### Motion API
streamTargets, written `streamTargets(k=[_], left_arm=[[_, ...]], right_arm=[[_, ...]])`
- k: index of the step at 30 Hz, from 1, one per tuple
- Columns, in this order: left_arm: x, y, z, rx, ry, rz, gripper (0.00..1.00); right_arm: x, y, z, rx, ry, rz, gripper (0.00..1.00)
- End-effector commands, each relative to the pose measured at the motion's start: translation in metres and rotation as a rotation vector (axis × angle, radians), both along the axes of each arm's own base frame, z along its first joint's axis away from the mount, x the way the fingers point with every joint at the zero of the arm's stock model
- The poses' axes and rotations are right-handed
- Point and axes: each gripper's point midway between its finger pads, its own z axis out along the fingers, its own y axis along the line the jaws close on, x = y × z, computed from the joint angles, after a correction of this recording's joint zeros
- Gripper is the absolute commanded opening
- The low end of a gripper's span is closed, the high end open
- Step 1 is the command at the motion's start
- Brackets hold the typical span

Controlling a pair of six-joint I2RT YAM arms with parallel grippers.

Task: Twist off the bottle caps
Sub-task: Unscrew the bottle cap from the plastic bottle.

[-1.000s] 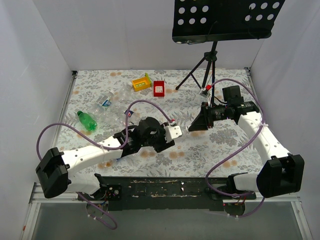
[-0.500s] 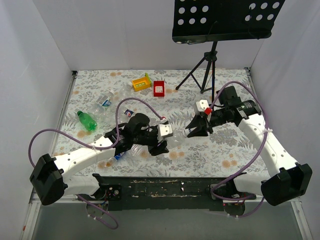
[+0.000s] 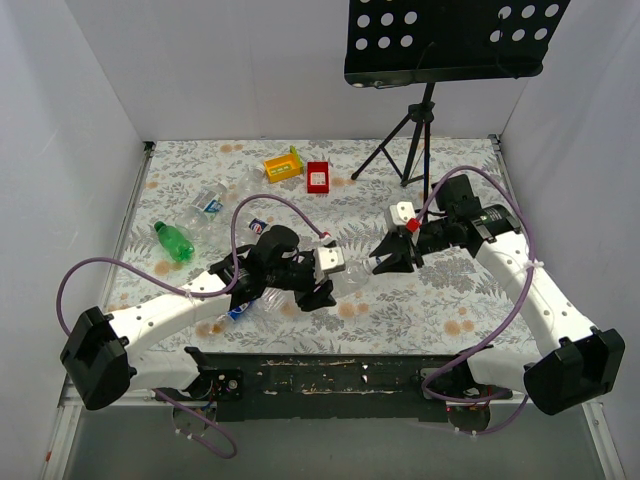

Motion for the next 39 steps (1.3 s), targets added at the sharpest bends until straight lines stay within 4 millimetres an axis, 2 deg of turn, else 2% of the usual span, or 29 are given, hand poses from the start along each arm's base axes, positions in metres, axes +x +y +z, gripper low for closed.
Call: streamTargets(k=[1,5,7,9,13,25,33,39], left_arm=[[0.002,-0.003,0.019,-0.03,-0.042,-0.01,0.04],[0.004,0.0,0.021,-0.03,-0.055,0.008,0.04],[0.005,0.001,0.022,-0.029,-0.06,0.014,0.04],[0.005,0.003,0.021,-0.023,-0.062,0.022,0.04],[0.007,0.006,0.02,-0.016,-0.072,0.041,0.04],[0.022,0.01,0.027,-0.042,-0.118,0.135,0.04],[0.028,0.01,0.032,-0.055,-0.137,0.168,0.04],[0.033,0.01,0.031,-0.05,-0.135,0.196,0.04]], right_arm=[[0.015,0.0,0.006,0.003,-0.024,-0.072,0.34],[0.019,0.001,0.012,0.015,0.046,-0.126,0.7],[0.024,-0.001,0.017,0.02,0.072,-0.166,0.8],[0.026,-0.004,0.023,0.034,0.096,-0.186,0.84],[0.024,-0.013,0.03,0.055,0.128,-0.216,0.89],[0.03,-0.053,0.034,0.121,0.171,-0.405,0.96],[0.043,-0.059,0.022,0.1,0.304,-0.516,0.98],[0.037,-0.054,0.016,0.112,0.413,-0.48,0.98]])
